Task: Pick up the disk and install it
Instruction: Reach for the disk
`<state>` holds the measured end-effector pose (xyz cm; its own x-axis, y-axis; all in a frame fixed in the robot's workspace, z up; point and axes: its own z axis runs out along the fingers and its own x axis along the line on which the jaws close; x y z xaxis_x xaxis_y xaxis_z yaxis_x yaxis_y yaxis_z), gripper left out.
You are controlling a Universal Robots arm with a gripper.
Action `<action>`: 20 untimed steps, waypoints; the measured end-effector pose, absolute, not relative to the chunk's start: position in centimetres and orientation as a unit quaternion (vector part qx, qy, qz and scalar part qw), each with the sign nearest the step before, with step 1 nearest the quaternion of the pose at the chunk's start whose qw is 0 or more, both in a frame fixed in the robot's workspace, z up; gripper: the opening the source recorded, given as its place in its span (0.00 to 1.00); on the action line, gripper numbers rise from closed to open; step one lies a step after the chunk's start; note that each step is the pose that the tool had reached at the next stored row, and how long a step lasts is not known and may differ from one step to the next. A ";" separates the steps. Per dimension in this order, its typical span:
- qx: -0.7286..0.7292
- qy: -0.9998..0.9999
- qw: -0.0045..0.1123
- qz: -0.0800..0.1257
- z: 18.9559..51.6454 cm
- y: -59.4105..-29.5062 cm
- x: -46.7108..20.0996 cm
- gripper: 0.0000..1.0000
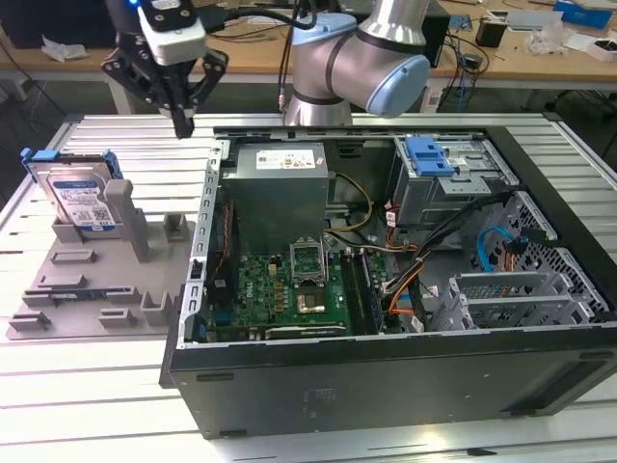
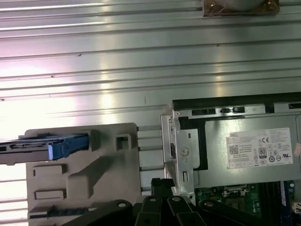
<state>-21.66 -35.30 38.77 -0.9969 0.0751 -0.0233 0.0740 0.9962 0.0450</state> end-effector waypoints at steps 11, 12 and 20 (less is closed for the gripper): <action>0.037 0.999 0.012 0.023 38.4 -33.3 -27.0 0.11; 0.037 0.999 0.012 0.023 38.4 -33.2 -27.4 0.11; 0.037 0.999 0.012 0.025 38.1 -32.0 -31.9 0.11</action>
<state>-31.91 -32.03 38.15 -0.9969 0.0755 -0.0230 0.0743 0.9960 0.0499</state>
